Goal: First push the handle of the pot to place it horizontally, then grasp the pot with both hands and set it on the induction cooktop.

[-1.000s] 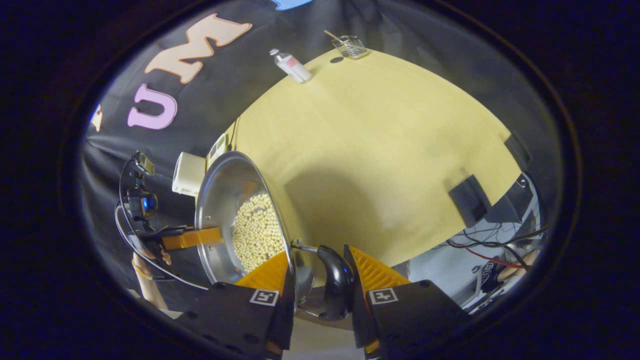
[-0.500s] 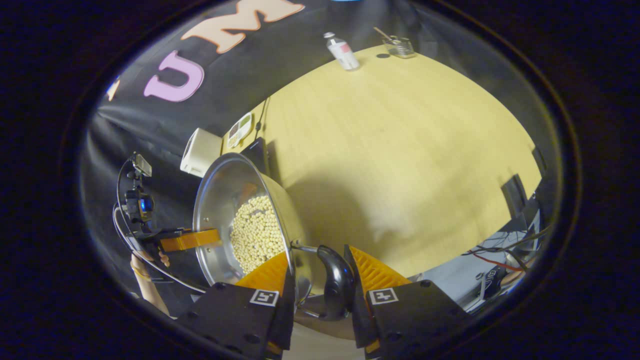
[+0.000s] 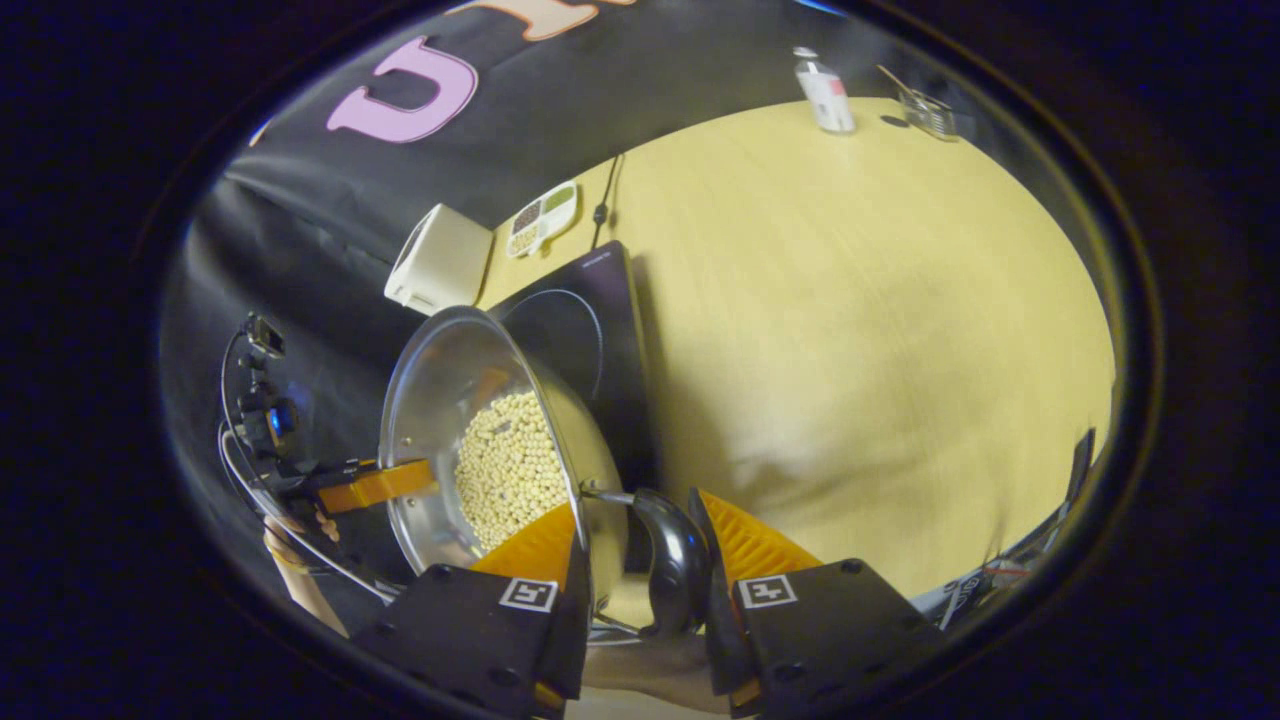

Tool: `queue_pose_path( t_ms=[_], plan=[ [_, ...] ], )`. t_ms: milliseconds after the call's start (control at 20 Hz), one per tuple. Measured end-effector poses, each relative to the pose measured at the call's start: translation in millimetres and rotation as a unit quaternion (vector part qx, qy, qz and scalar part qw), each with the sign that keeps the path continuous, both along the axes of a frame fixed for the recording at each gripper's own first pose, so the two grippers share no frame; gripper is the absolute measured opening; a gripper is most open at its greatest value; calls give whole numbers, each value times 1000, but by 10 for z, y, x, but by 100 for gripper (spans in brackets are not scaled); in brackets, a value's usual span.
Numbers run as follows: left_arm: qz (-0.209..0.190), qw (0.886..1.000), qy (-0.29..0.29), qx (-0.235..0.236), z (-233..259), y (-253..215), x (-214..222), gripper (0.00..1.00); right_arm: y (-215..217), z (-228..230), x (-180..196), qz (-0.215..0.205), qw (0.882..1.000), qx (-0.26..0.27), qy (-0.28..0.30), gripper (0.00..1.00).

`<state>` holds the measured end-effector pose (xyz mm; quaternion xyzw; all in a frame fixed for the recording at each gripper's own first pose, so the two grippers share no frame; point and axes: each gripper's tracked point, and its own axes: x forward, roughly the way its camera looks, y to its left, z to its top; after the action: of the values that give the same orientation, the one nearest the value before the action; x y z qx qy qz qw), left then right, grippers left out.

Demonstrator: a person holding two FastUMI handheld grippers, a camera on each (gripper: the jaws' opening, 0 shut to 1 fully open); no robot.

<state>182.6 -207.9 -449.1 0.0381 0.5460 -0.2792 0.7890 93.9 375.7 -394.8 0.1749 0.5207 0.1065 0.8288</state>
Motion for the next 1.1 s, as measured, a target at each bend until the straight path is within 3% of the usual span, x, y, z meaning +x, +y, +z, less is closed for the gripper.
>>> queue_pose_path(
  t_ms=[300,650,700,800,850,900,950,1050,1100],
  plan=[
    [21,1000,-17,9,-15,1,-74,59,298,-135,461,13,1000,6,-6,51],
    [19,999,-31,9,11,-22,-53,59,207,-202,798,3,1000,16,7,51],
    [20,999,-34,9,34,-24,-77,59,216,-219,846,3,1000,17,5,44],
    [23,999,-39,9,52,-16,-98,59,247,-244,960,4,1000,18,5,44],
    [24,999,-40,9,41,-20,-92,59,257,-258,1007,4,1000,19,5,51],
    [24,999,-41,10,46,-12,-96,59,262,-272,1046,6,1000,19,6,51],
    [25,999,-41,10,58,-19,-103,59,272,-297,1086,7,1000,17,6,44],
    [26,999,-44,13,57,-29,-95,59,268,-327,1156,8,1000,15,8,44],
    [27,999,-45,14,65,-31,-88,59,263,-339,1179,8,1000,14,8,51]
  ],
)
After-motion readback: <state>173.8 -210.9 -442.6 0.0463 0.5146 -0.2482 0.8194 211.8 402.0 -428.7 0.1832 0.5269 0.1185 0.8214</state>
